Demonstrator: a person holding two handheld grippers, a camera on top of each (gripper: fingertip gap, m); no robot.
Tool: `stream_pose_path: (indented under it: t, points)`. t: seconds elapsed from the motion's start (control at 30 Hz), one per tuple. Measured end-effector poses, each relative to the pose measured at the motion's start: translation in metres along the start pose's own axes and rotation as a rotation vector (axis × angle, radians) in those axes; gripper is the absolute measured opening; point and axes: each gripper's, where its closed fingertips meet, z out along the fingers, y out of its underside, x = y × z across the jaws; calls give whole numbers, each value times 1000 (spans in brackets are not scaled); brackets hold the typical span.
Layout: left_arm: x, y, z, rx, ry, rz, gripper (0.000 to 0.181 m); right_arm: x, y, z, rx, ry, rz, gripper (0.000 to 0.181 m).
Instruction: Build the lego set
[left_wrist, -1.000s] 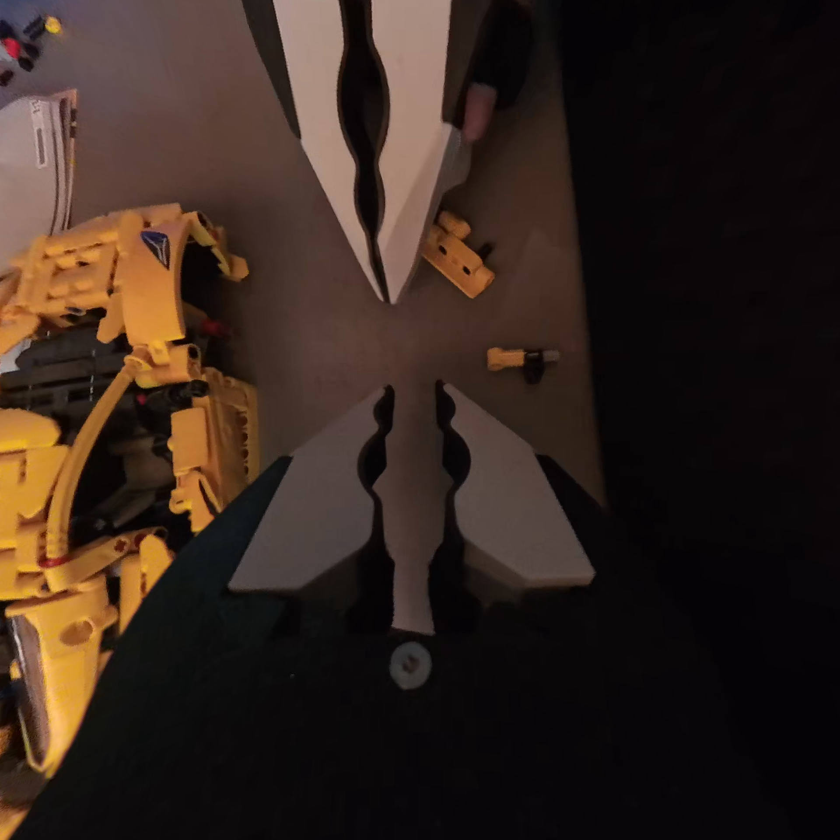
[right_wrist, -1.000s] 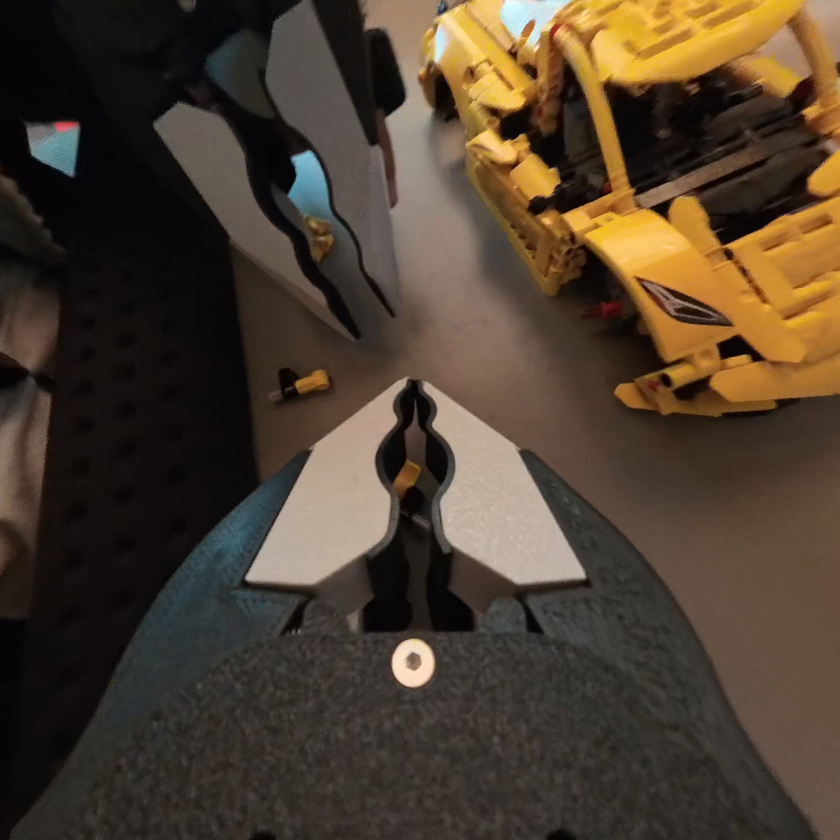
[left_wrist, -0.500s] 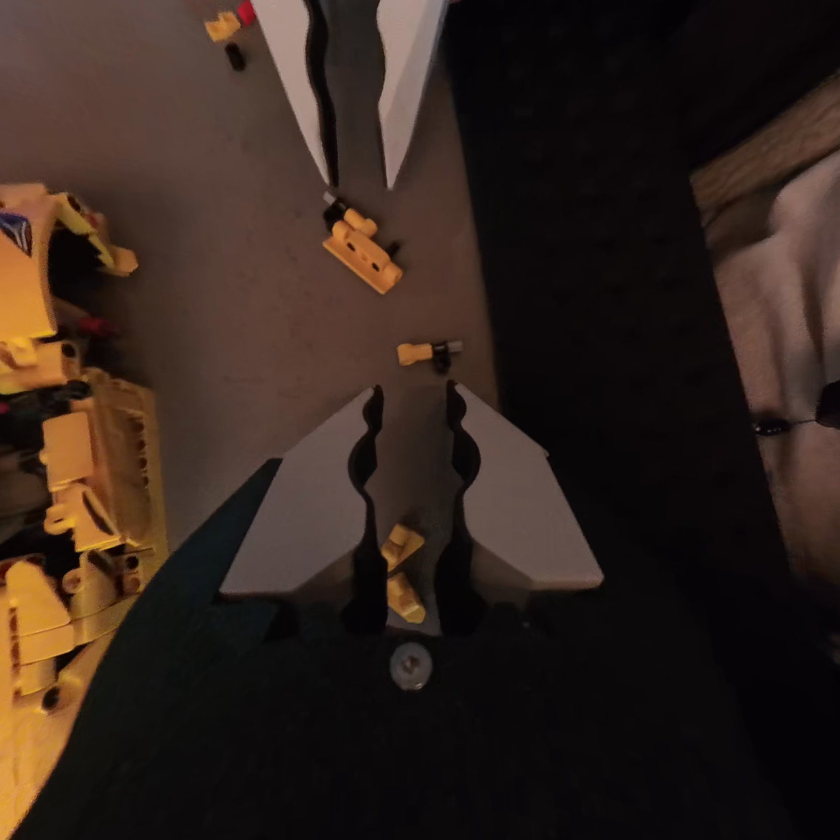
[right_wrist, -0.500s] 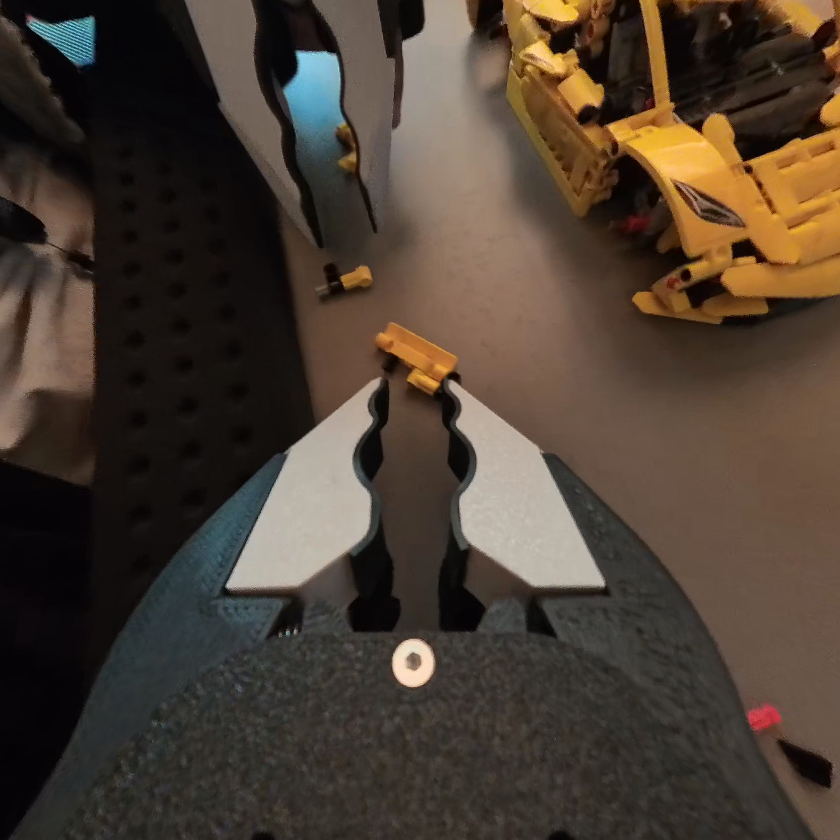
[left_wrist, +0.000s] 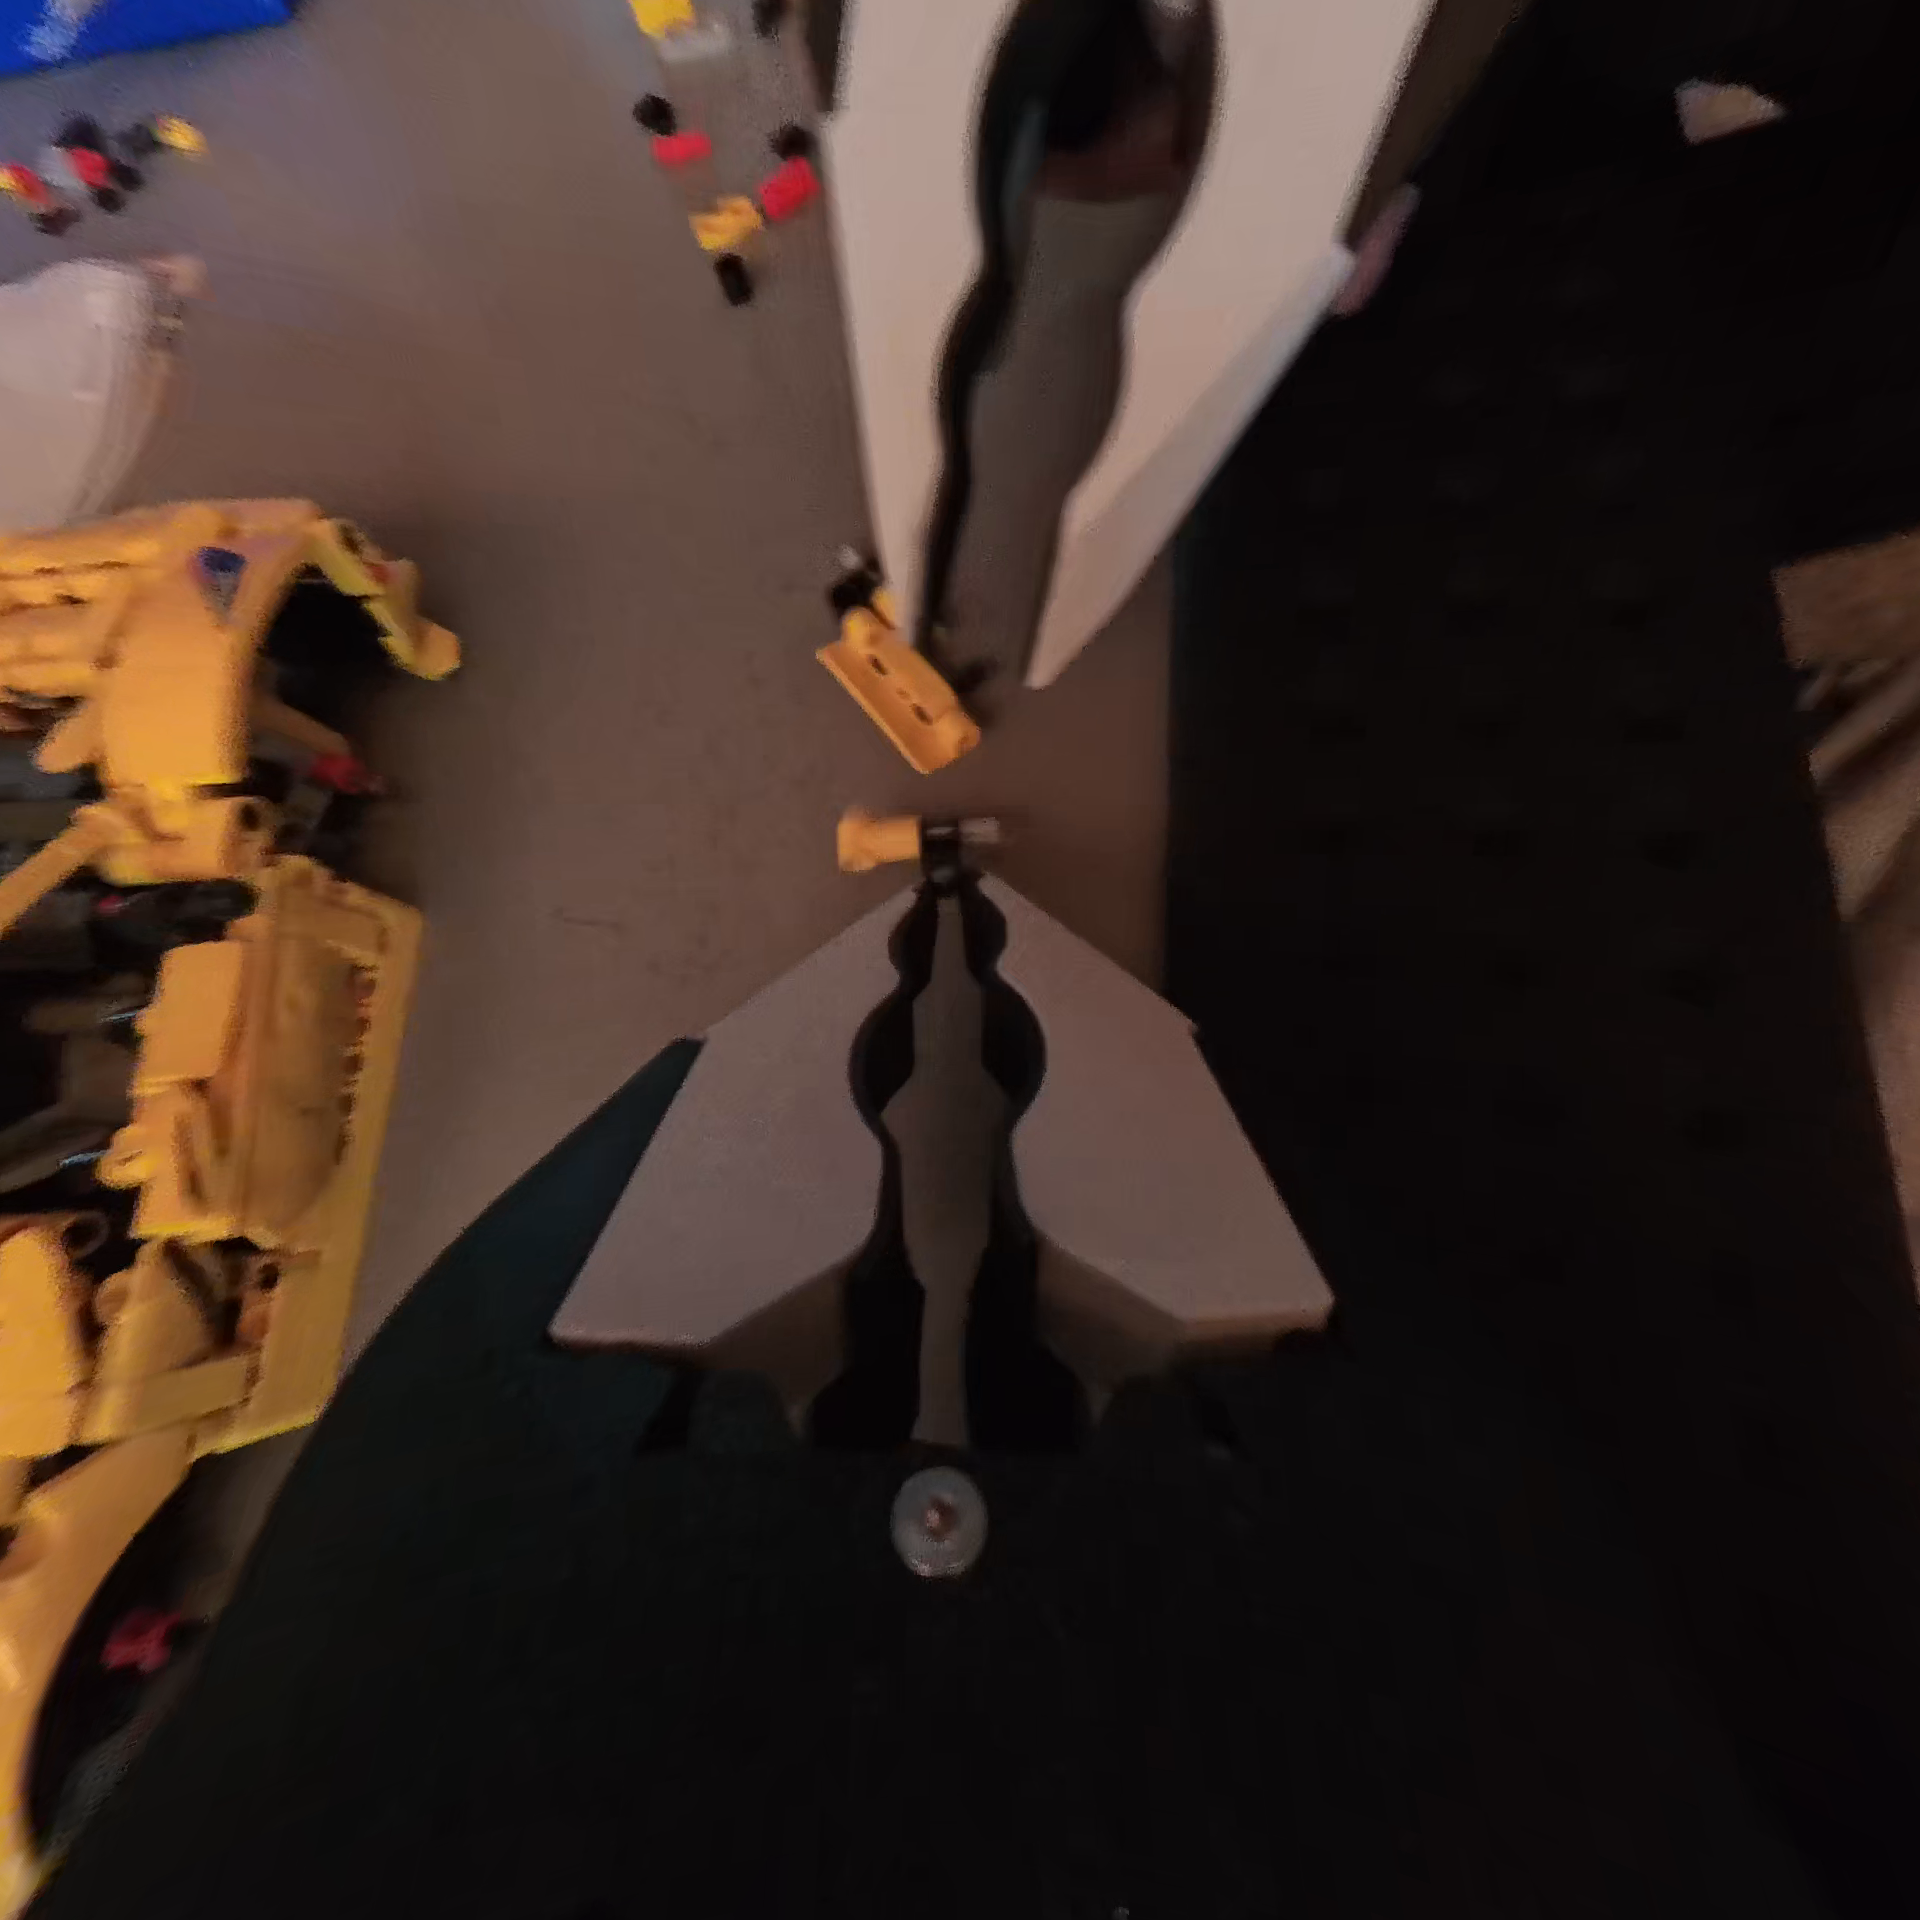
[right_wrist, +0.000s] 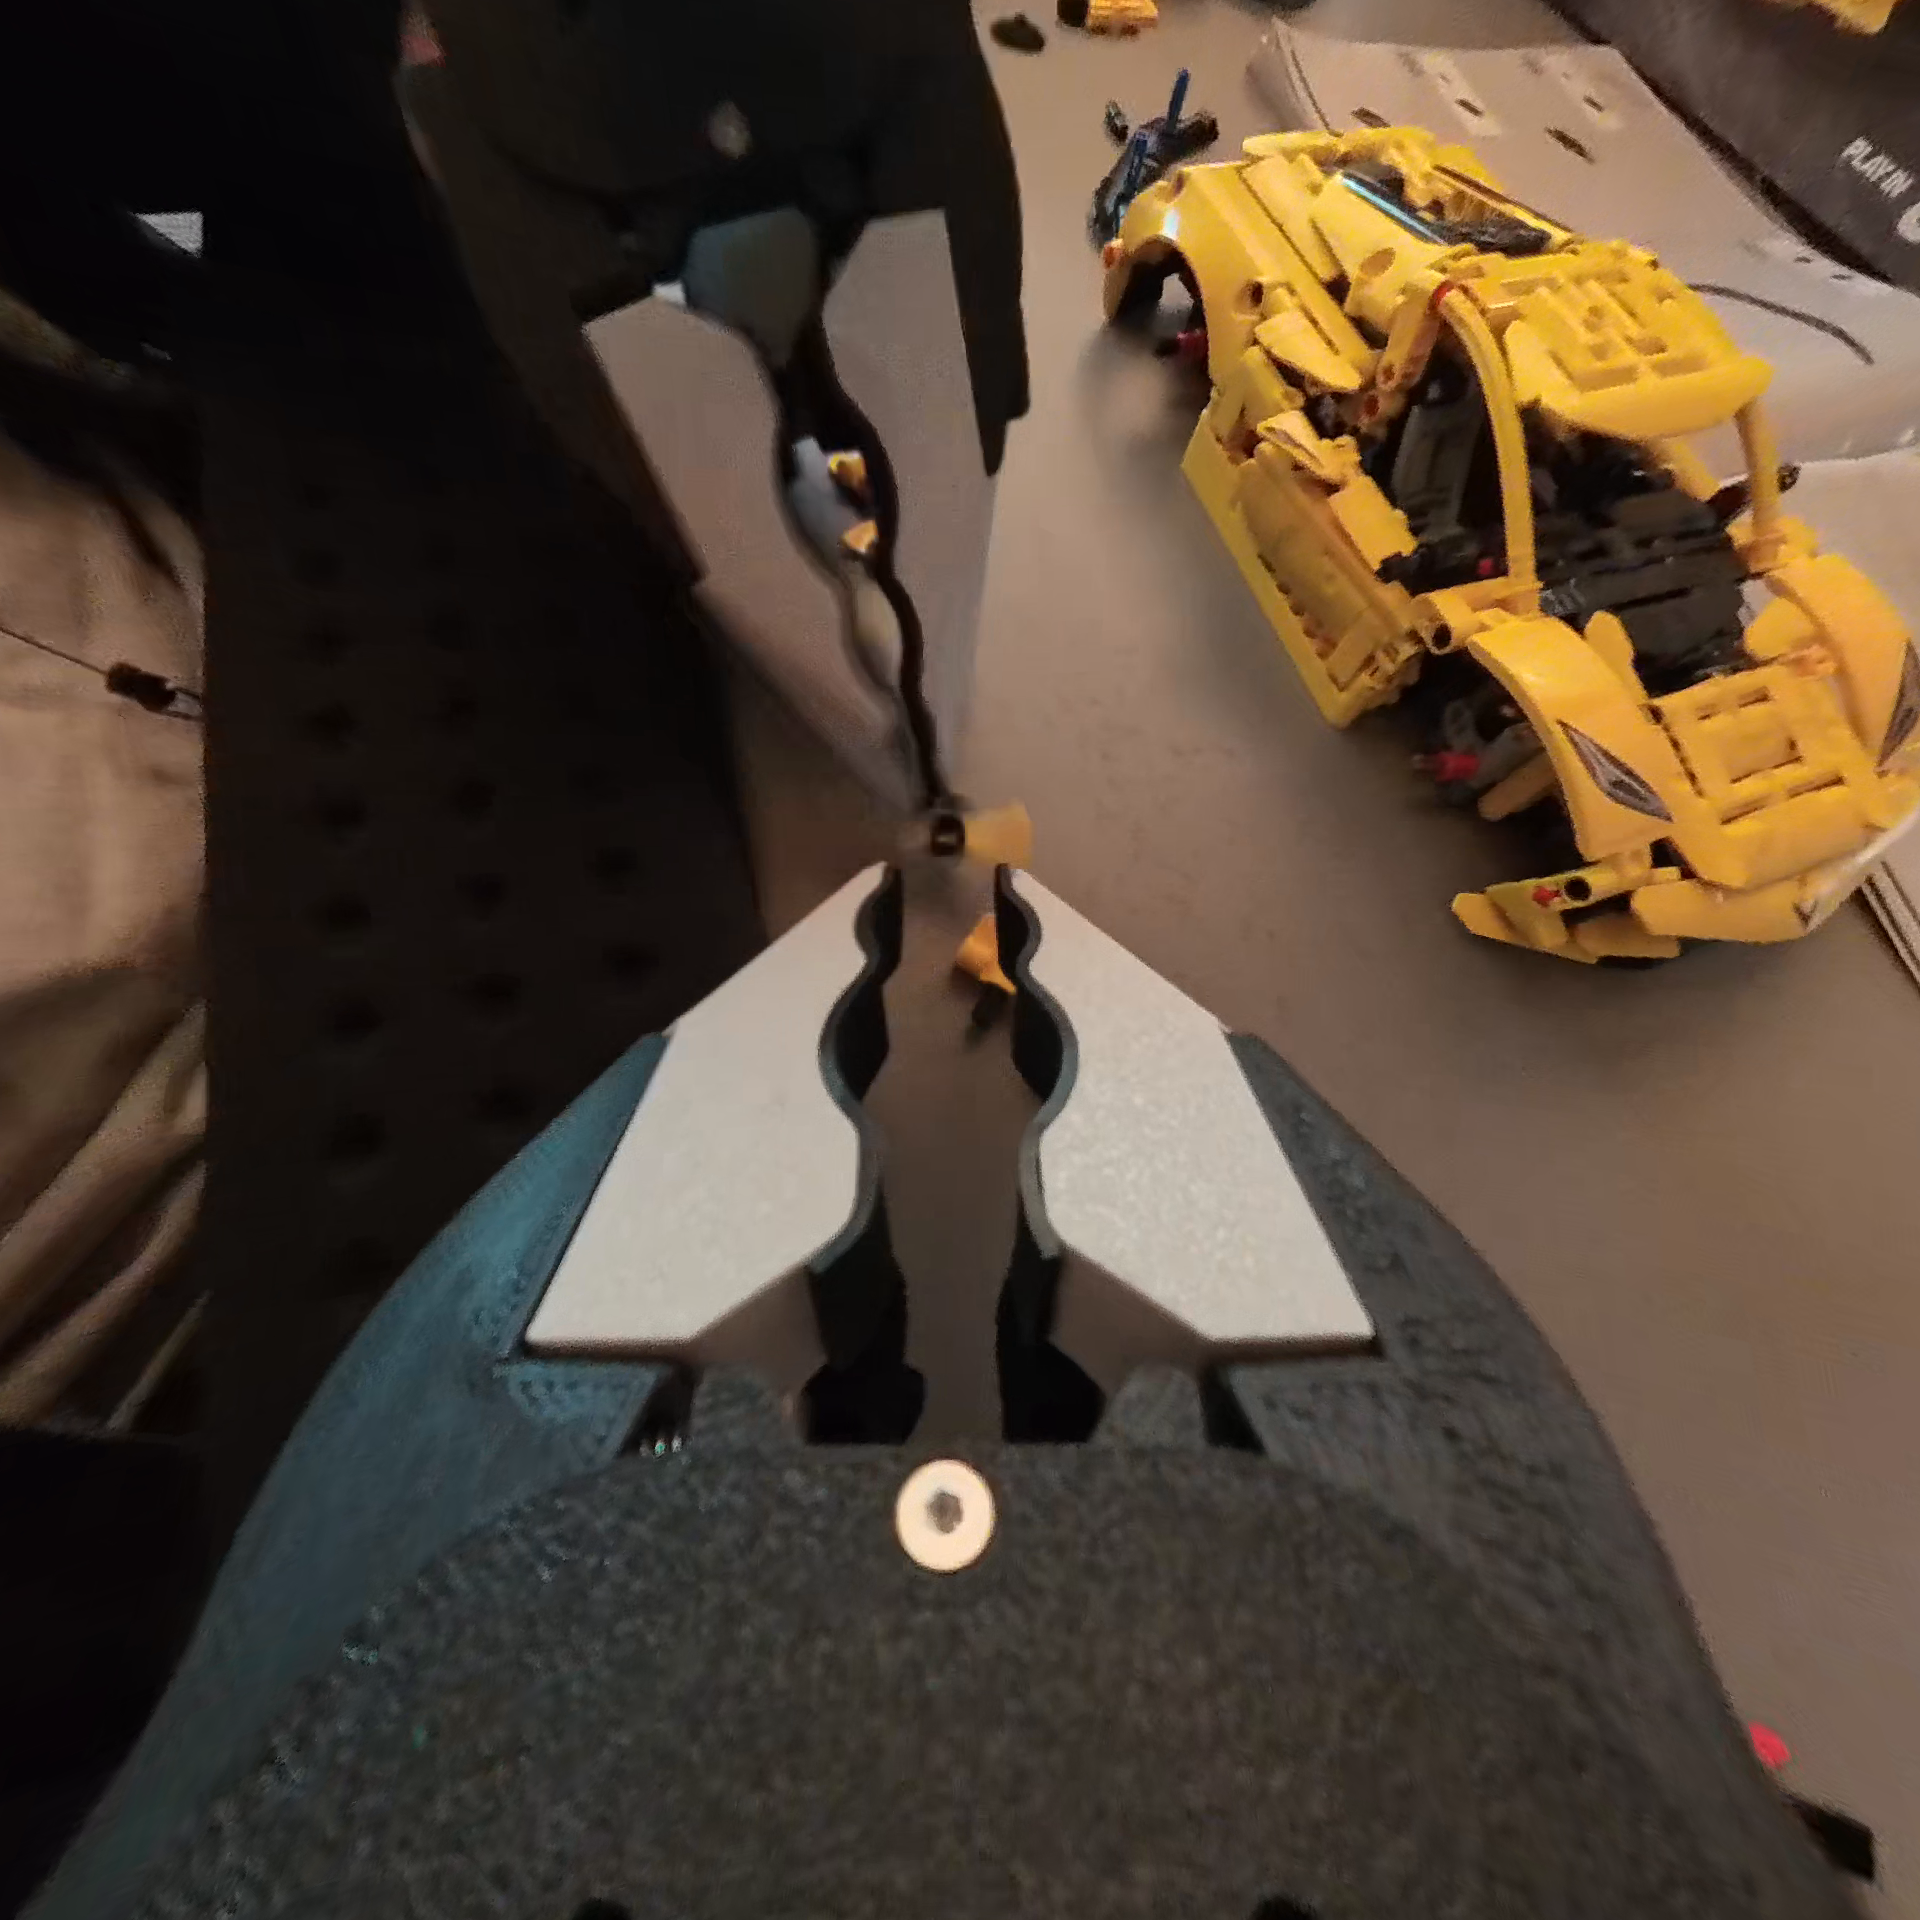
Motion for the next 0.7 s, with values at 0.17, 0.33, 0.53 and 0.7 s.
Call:
stream_pose_path:
  t: [0.17,0.33,0.53,0.7]
  points:
    - [-20,-8,-14,70,-93,-31,0,-2,3,8,-58,16,10,34]
    - [-25,-5,-21,94,-142,-48,0,17,29,-18,-167,108,76,34]
    - [-23,-6,-18,99,-145,-31,0,36,63,-66,-240,184,202,31]
    - [-24,-7,-17,103,-150,-31,0,20,69,-77,-234,87,264,26]
